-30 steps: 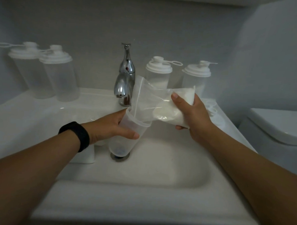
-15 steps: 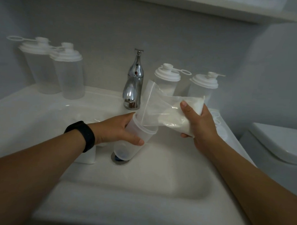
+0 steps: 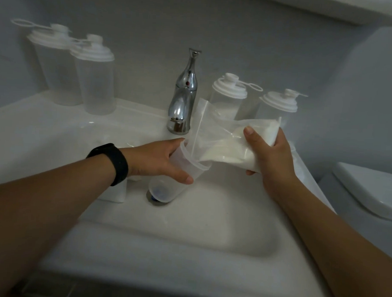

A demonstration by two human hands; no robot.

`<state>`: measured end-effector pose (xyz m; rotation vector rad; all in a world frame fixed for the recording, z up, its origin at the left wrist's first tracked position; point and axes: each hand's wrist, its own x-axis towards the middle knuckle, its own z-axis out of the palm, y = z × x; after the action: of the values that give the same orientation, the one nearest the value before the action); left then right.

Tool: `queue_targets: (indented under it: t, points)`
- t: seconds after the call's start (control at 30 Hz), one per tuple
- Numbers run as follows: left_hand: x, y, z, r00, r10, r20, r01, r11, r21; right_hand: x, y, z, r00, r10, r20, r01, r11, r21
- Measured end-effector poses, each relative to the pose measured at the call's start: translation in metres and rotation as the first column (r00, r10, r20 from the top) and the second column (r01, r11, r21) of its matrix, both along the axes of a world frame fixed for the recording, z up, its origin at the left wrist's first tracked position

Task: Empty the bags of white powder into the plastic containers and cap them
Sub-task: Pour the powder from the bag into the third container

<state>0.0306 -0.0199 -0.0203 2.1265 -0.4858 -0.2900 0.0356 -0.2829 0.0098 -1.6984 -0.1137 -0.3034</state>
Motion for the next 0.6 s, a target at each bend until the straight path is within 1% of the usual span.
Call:
queue_targets:
  t: [0.27,0.47,0.6]
  points:
    - [0.0001,-0.0004,-0.0003,1.000,-0.014,-0.008,0.014,1.000,-0.028,-0.0017,0.0013,0.0019,1.000,-0.010,-0.016,0.010,0.999,0.030]
    - [-0.0014,-0.0024,0.0008,1.000,-0.021,-0.009,0.021,0.999,-0.029,-0.0007,-0.0004,0.0000,1.000,0.005,-0.010,-0.005,1.000,0.002]
    - [0.0002,-0.0024,-0.0016,0.999,-0.034,-0.038,0.032,0.998,-0.057,0.0004,-0.0001,-0.0006,1.000,-0.010,-0.019,0.010,1.000,0.026]
